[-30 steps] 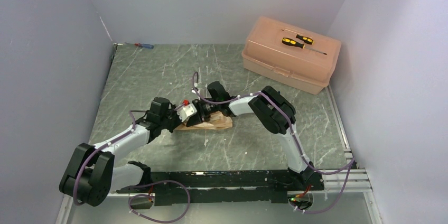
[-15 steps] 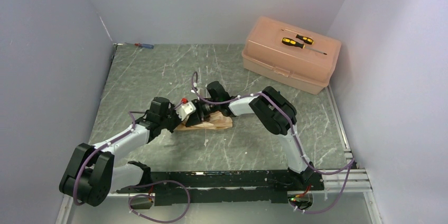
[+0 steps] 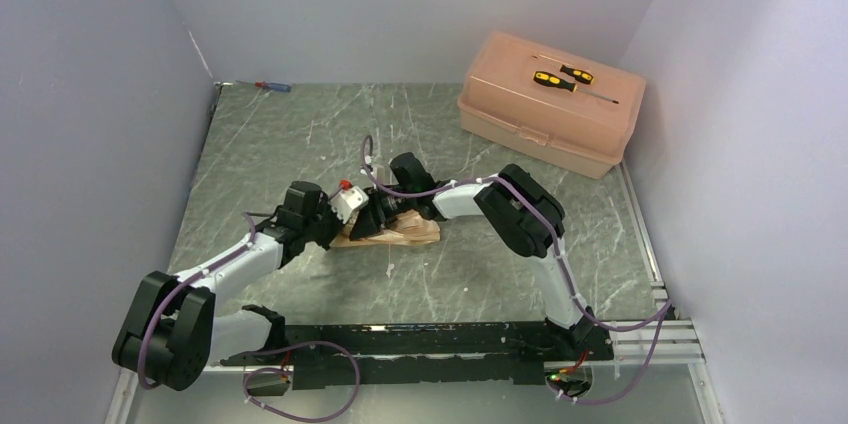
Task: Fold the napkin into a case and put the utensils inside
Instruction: Grasp the top corner of the smaller rectangle folded napkin from the folded napkin.
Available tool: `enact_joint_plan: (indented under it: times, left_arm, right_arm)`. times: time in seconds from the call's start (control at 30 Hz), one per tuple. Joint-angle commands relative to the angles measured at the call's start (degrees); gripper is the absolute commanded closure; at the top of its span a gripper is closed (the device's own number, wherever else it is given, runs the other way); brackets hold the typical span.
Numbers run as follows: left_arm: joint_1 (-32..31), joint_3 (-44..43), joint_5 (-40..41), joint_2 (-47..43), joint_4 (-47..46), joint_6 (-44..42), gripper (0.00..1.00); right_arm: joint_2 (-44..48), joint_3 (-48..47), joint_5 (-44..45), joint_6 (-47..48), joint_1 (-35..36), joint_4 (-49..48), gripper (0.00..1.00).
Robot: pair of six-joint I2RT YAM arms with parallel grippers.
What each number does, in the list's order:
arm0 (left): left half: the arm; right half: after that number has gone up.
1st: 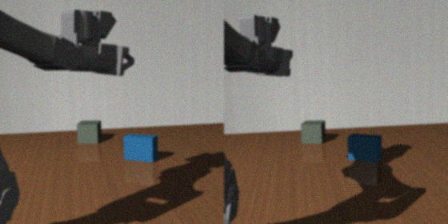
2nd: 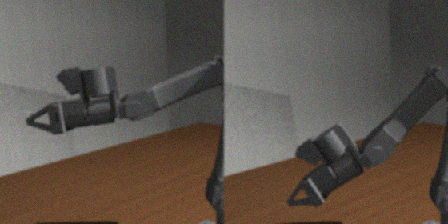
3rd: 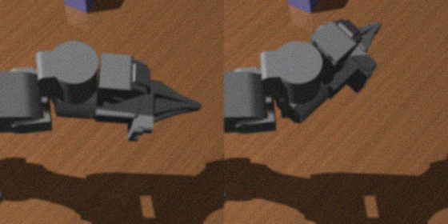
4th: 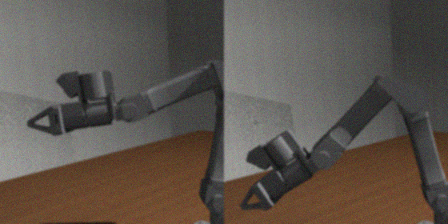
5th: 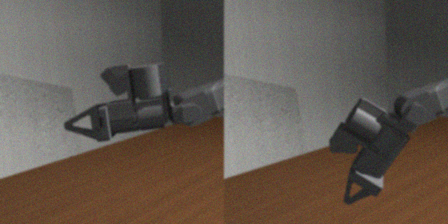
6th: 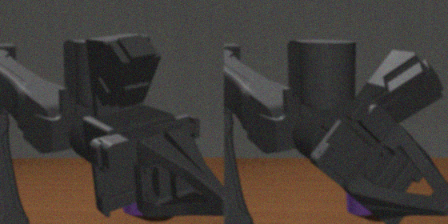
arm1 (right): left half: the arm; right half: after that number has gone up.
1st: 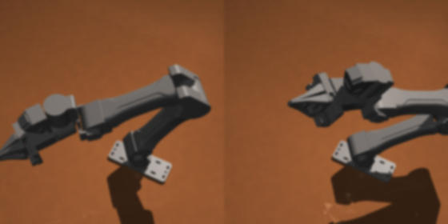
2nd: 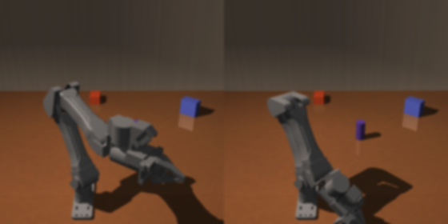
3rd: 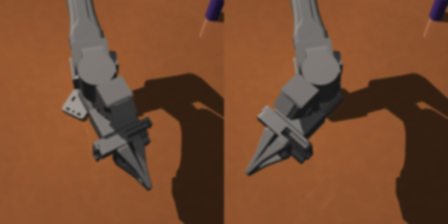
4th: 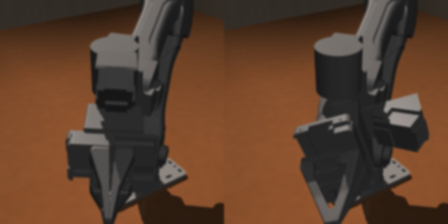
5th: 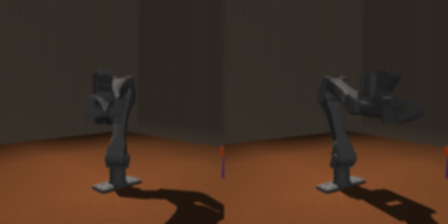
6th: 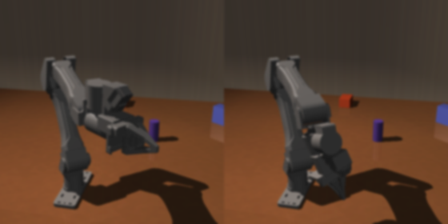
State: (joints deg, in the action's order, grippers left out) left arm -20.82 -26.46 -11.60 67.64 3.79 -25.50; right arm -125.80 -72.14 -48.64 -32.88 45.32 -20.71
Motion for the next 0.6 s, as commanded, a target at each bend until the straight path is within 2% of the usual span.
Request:
enact_joint_plan:
  times: [0.0,0.2,0.43,0.5,0.57]
  left_arm:
    - [0.1,-3.7,0.4,-0.2,2.2,5.3,0.85]
    - [0.2,-5.5,-0.6,-0.4,4.0,8.8,0.86]
    - [0.2,-5.4,-0.4,-0.6,4.4,8.4,0.87]
    - [0.2,-5.3,-0.4,-0.7,4.4,8.4,0.87]
    - [0.2,-5.3,-0.4,-0.8,4.5,8.3,0.87]
  right_arm:
    - [5.3,-0.6,4.3,6.0,0.7,2.6,0.48]
    - [5.3,0.0,8.3,9.2,1.8,5.0,0.48]
    - [4.2,0.6,13.0,11.1,3.2,5.3,0.52]
    - [4.6,0.6,14.4,11.6,3.5,5.2,0.56]
    - [5.4,0.7,16.2,11.8,3.7,5.1,0.66]
